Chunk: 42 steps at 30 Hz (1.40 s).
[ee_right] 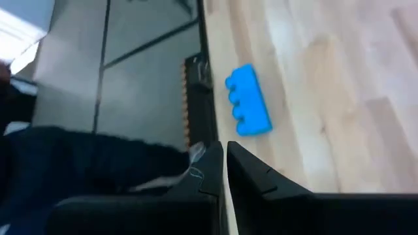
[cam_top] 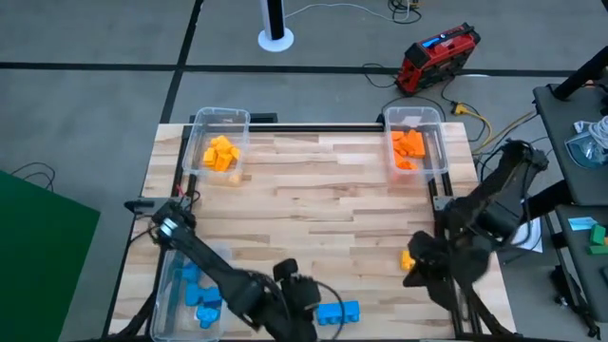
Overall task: Sort blocks
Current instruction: Put the blue game piece into the bottom left transparent bin
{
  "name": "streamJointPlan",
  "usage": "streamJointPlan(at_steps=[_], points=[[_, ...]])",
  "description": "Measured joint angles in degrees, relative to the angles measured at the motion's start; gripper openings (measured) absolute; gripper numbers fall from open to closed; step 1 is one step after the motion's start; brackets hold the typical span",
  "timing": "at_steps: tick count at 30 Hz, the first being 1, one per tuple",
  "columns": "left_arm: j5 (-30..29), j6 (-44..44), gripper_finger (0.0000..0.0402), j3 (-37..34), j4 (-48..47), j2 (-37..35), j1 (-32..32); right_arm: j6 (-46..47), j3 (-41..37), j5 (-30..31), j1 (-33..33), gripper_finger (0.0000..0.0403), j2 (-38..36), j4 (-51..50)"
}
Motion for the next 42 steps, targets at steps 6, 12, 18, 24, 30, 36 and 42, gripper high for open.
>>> streamJointPlan(at_steps=[6,12,18,24,30,36,42], points=[[3.84,2.00,0.0178,-3.56,10.90,3.88,0.62,0.36,0.00,10.93,5.04,0.0013,-0.06,0.28],[4.06,1.14,0.0181,-10.73,20.23,3.91,1.64,-1.97,-0.33,11.65,6.13,0.0013,-0.02,2.71],[6.64,1.62,0.0222,-15.02,26.92,4.23,4.38,-2.39,-0.35,11.68,6.11,0.0035,-0.01,2.67],[8.15,6.03,0.0274,-19.68,31.49,4.39,4.84,-2.54,-0.54,11.67,6.11,0.0110,-0.02,2.40],[8.63,6.46,0.0284,-23.43,39.27,4.34,4.81,-1.83,-1.56,11.67,6.11,0.0200,0.00,2.31],[7.99,6.47,0.0285,-26.10,41.63,4.34,4.77,1.57,-3.40,11.61,6.11,0.0283,0.00,2.07],[7.82,5.75,0.0285,-26.37,43.18,4.34,4.80,2.44,-4.55,11.61,6.11,0.0344,0.00,2.07]])
